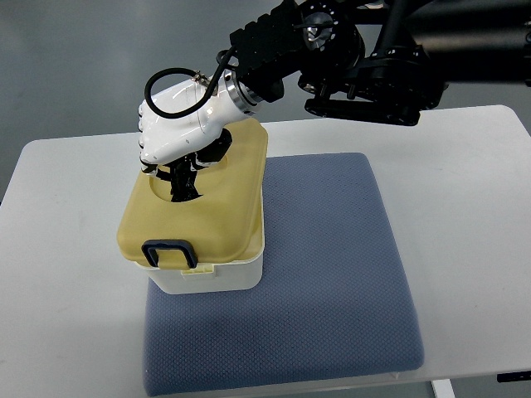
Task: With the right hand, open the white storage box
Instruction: 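Lift the yellow lid up off the white box with the right hand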
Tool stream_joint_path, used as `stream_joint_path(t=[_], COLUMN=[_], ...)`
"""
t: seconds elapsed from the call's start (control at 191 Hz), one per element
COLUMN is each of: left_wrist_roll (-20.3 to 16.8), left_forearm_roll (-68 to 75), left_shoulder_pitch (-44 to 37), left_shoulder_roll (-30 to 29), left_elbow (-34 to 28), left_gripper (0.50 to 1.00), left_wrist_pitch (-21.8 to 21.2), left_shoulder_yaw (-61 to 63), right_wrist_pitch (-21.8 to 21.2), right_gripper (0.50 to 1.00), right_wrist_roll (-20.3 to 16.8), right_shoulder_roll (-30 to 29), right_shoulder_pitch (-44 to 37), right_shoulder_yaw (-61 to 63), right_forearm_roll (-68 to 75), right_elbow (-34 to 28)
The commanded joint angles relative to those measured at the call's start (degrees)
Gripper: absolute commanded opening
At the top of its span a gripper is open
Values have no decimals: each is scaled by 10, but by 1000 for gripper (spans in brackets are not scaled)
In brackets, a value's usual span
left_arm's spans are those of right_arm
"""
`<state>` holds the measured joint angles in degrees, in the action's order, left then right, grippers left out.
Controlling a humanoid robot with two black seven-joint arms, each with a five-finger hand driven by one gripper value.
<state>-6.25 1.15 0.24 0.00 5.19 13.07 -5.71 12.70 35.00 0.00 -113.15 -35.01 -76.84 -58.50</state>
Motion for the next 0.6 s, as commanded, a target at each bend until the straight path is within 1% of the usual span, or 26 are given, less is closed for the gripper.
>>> stream_joint_path(t=[0.0,0.24,0.465,0.596], left_wrist_roll=[0,0,0,0], left_forearm_roll=[0,0,0,0], left_shoulder_pitch=[0,0,0,-1], left_shoulder_roll=[0,0,0,0], left_elbow=[0,0,0,0], left_gripper=[1000,1000,1000,1000], left_wrist_pitch=[0,0,0,0], left_shoulder_yaw=[0,0,0,0], right_wrist_pitch=[4,3,1,3], right_gripper=[500,500,500,500], right_wrist_roll=[0,0,0,0], right_shoulder_roll=[0,0,66,121], right_shoulder_pitch=[-1,-28,-22,-8], right_shoulder_yaw=[19,25,24,24], right_forearm_roll=[0,8,8,6], right_elbow=[1,6,8,8])
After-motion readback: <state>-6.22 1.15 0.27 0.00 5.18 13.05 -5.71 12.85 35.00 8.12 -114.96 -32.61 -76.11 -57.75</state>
